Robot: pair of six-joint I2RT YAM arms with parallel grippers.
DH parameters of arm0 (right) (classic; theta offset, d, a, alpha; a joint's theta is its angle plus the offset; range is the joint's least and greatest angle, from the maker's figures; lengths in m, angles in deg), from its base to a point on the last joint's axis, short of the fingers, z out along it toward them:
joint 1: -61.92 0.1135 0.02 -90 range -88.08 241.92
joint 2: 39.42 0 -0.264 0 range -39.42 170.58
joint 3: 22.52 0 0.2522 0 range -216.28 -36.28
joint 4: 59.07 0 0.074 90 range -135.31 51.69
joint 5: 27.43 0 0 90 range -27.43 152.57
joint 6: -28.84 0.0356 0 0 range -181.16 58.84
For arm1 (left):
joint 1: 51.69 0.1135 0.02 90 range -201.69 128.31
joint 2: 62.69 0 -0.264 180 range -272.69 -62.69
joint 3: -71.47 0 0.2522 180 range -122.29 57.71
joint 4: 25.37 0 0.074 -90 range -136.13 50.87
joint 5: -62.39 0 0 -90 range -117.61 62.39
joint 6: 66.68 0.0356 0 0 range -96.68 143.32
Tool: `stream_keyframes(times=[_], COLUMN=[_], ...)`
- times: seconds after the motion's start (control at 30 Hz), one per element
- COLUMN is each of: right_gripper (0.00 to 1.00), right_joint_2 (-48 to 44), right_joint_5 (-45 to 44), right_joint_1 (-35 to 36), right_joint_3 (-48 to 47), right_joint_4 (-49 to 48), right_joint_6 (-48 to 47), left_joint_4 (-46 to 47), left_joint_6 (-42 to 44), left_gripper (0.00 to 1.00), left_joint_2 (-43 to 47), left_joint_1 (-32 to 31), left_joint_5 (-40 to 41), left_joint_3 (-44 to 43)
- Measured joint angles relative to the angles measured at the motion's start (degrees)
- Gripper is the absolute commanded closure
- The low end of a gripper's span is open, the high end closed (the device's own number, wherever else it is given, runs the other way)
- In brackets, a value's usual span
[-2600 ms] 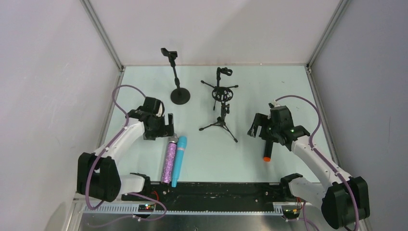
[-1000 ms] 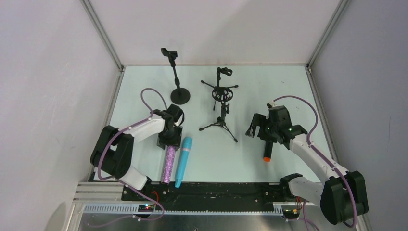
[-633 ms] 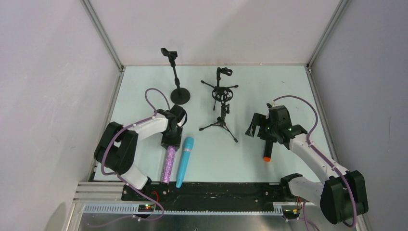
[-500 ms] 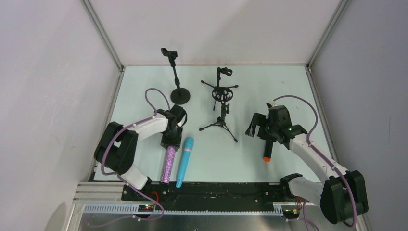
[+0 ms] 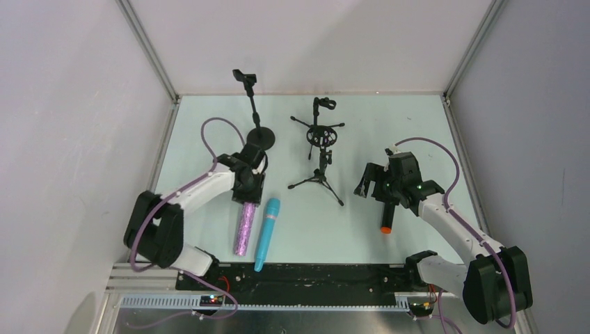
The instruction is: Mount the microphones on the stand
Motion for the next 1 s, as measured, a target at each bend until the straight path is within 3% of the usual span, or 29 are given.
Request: stream_keyframes(times=[0.4, 0.63, 1.0], right_gripper=[0.11, 0.11, 0.1], right_joint_2=[0.0, -1.84, -11.87], right_joint_5=[1.22, 2.64, 8.44], right_joint_1=[-0.09, -0.24, -1.66], right_joint_3=[0.0, 0.0, -0.02], right_joint_4=[-0.39, -0.83, -3.87], right_joint_6=[0.0, -0.04, -1.46], left_joint_4=[0.07, 0.2, 9.22], left_joint_6=[1.53, 2.71, 2.1], left_gripper=[1.0, 0.95, 0.94], left_joint_2=[20.31, 27.98, 42.51], left_joint_1=[0.0, 0.0, -0.02], left_joint_5=[-0.02, -3.89, -13.62], left_joint_3=[-11.08, -16.76, -15.76])
